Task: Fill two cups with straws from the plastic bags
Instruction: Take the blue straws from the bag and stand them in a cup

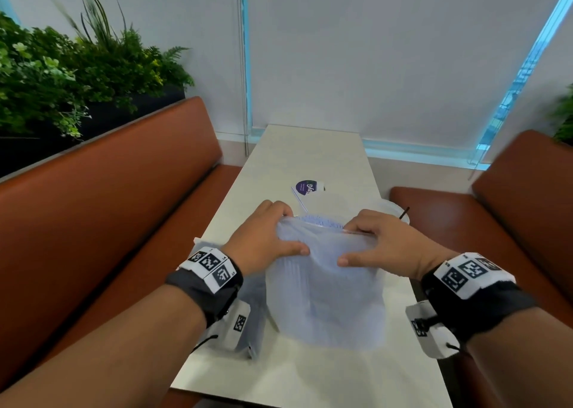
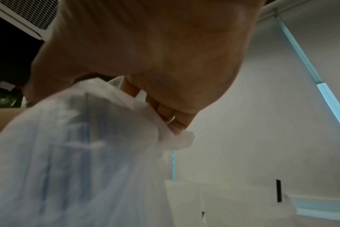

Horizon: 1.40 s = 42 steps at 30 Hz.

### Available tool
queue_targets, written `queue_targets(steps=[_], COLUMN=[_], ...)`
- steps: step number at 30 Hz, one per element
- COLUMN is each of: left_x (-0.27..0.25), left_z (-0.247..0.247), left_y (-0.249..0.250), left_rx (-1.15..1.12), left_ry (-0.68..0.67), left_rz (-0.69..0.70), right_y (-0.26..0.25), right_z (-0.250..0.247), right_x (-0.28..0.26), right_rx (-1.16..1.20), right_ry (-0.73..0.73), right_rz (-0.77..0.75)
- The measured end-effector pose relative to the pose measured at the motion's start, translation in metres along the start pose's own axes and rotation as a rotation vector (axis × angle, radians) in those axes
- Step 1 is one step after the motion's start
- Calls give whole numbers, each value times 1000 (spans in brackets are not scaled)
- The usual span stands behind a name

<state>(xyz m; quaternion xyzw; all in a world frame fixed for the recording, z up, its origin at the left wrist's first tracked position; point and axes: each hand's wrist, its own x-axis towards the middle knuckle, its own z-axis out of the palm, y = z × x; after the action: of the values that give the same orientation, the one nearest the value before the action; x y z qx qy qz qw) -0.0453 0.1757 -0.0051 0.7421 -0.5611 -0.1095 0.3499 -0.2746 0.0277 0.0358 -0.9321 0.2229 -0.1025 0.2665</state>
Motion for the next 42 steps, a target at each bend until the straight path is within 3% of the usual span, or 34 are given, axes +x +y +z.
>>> queue_targets(steps=[4,10,14,20,23,31,35,40,42], left_x=[9,7,9,7,6,5,0,-5,-10], left_z=[-3,-35,-39,-21,-14,-9,-1,12,16], left_y=[1,-4,-3,-5,-3,1,1,1,2], left_rx=[-8,-193,42,139,193,226,368,317,290], left_ry=[-63,-348,-244,-8,65,21,121,187,214], left_rz=[-2,-13,34,68,88,197,185,152,200], right_y=[10,17,18,25,29,21,15,11,9], right_z=[-8,-1,9,8,11,31,45,53,55], right_x=[3,9,6,-2,2,1,-5,-15,-14], right_rx=[-98,-254,-271,-202,-307,-393,-457,-347,-400], right_ry=[-35,178,161,31,112,275,326,355,447], right_rz=[-1,84,17,-32,-2,47,-73,-206,-216])
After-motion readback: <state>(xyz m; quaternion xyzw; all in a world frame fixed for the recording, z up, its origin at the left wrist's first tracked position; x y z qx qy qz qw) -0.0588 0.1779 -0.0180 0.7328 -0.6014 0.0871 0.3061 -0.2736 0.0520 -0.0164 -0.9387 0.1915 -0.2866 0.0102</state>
